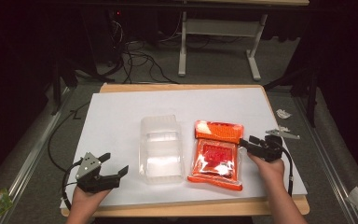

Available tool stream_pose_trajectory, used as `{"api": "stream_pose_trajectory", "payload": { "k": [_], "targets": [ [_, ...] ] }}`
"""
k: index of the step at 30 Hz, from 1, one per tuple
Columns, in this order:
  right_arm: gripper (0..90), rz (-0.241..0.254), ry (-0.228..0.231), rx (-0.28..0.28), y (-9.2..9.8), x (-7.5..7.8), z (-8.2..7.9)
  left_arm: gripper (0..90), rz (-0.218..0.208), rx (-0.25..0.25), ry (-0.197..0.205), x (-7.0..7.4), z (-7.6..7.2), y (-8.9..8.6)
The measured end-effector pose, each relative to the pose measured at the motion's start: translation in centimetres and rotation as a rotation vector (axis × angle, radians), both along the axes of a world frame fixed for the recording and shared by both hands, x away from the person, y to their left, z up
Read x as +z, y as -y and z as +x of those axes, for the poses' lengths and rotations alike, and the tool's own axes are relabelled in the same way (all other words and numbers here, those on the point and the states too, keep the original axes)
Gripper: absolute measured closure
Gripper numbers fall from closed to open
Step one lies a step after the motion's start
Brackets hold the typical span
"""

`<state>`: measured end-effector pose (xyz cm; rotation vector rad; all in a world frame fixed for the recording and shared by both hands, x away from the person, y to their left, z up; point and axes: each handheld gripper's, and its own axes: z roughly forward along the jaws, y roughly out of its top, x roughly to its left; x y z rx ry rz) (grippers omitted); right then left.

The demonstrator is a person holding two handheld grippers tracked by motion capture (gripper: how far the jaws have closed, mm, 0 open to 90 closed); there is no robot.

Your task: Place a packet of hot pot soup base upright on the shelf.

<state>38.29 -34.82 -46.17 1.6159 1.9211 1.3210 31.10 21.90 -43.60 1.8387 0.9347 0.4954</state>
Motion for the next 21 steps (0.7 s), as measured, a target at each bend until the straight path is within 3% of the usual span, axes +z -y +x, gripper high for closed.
{"api": "stream_pose_trajectory", "payload": {
  "k": [6,7,8,11,13,18,21],
  "targets": [
    [29.9,0.057,-0.058,-0.038,0.3,-0.8,4.2,16.1,-0.004,0.008,-0.001,-0.1,0.0,-0.1],
    [29.9,0.057,-0.058,-0.038,0.3,-0.8,4.2,16.1,-0.004,0.008,-0.001,-0.1,0.0,-0.1],
    [30.1,0.095,-0.080,-0.050,0.2,-1.4,5.0,16.1,-0.006,0.010,0.000,0.0,-0.1,-0.1],
    [31.3,0.101,-0.123,-0.060,0.1,-1.9,6.1,16.1,-0.006,0.010,0.002,0.0,-0.1,-0.2],
    [32.2,0.102,-0.121,-0.062,0.1,-1.8,6.3,16.1,-0.005,0.009,0.002,0.0,-0.1,-0.2],
    [42.8,0.101,-0.158,-0.059,-0.2,-1.9,7.1,16.1,-0.004,0.003,0.005,0.1,-0.2,-0.1],
    [67.0,0.098,-0.163,-0.064,-0.5,-1.9,7.1,16.1,-0.001,0.001,0.007,0.1,-0.2,0.0]
  ]
}}
